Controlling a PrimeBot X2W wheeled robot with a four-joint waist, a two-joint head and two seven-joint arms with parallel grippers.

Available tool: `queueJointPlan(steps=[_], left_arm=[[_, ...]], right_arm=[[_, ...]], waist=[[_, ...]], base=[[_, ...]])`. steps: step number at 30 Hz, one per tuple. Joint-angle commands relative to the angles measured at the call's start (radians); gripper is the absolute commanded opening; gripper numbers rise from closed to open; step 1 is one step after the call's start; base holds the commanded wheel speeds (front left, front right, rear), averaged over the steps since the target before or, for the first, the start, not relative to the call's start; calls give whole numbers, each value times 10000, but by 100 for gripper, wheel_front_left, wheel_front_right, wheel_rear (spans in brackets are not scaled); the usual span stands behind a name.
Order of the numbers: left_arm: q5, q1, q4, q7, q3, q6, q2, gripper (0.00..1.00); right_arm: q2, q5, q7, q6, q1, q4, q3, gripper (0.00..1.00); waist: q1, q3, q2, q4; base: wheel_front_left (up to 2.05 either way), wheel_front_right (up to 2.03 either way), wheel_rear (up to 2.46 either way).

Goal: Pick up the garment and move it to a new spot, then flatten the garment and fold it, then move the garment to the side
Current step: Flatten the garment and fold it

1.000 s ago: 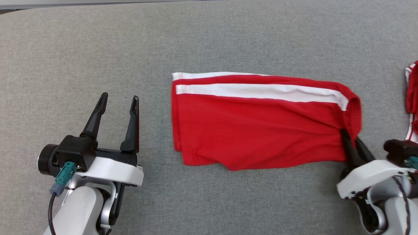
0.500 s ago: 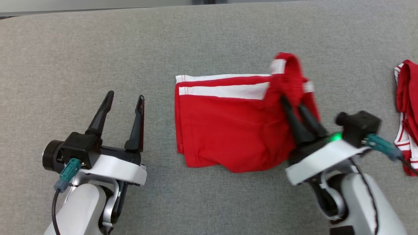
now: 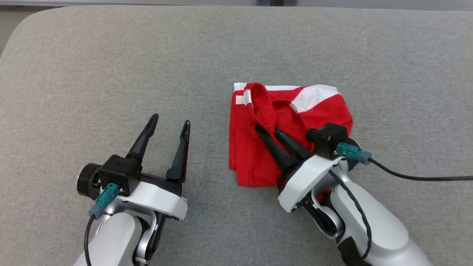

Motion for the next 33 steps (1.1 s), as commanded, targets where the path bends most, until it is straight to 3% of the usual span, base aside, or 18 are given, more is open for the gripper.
queueJointPlan(steps=[1, 3, 5, 6, 13, 20, 25, 33], left_arm=[[-46, -222, 42, -60, -6, -44, 23, 100], [-41, -211, 130, -76, -86, -108, -47, 100], [-45, -222, 197, -96, -132, -122, -98, 100], [-49, -235, 226, -106, -151, -119, -121, 100], [-63, -383, 346, -175, -162, -137, -166, 100], [-74, -408, 394, -217, -91, -42, -100, 100], [38, -440, 235, -260, 96, 131, 21, 100], [-101, -168, -185, -333, 471, 299, 206, 100]], right_arm=[[-79, 58, -144, 3, -224, 270, 51, 0], [-68, 250, -443, 3, -460, 700, 174, 2], [-69, 368, -651, 3, -677, 1120, 298, 45], [-75, 427, -716, 3, -779, 1285, 393, 99], [-70, 898, -1012, 3, -1238, 1385, 1585, 100], [-79, 1049, -1356, 3, -1253, 327, 2099, 100], [-77, 835, -1658, 3, -774, -799, 978, 100], [-65, -310, -1656, 3, 435, -2087, -2578, 100]], waist=[[0, 52, 0, 134], [0, 63, 0, 190], [0, 96, 0, 223], [0, 110, 0, 234], [0, 189, 0, 167], [0, 201, 0, -59], [0, 141, 0, -294], [0, -64, 0, -723]], base=[[0, 0, 0], [0, 0, 0], [0, 0, 0], [0, 0, 0], [0, 0, 0], [0, 0, 0], [0, 0, 0], [0, 0, 0]])
